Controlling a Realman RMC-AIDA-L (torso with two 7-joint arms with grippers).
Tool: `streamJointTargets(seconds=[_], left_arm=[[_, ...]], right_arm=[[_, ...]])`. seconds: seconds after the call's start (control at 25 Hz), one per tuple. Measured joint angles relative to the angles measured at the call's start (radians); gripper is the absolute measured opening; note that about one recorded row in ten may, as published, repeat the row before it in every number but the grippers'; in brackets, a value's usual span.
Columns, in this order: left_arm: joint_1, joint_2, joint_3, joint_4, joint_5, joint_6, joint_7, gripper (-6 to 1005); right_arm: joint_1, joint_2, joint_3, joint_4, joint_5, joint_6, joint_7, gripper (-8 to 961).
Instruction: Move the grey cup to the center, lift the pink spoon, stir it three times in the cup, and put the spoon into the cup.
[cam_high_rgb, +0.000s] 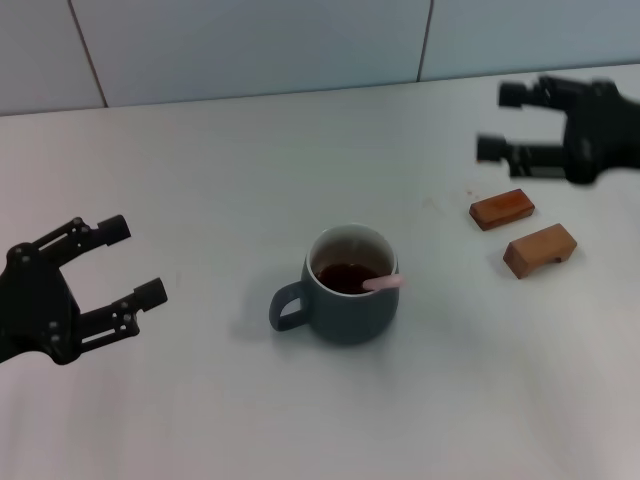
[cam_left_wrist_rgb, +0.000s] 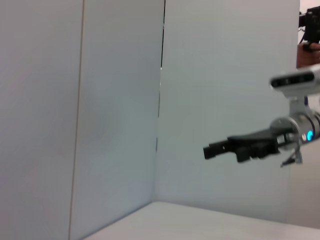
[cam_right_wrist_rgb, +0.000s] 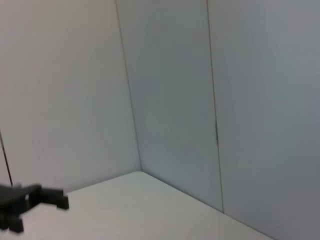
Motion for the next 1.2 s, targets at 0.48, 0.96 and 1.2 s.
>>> streamJointTargets(seconds=[0.48,0.96,1.2], left_arm=[[-0.047,0.052,0.111,0.000,0.001,-0.035,-0.134,832],[-0.096,0.068,0.161,0.003,0.013,-0.060,-0.204,832],[-0.112,0.071,0.163,0.004,0.023,-0.058,-0.217,832]], right_arm=[[0.047,-0.182,-0.005,0.333,-0.129,-0.108,-0.128,828],[0.124,-0.186,0.008,0.374,-0.259,-0.088,-0.120,828],[0.121,-0.183,0.009,0.368,-0.259,-0.099,-0.120,828]])
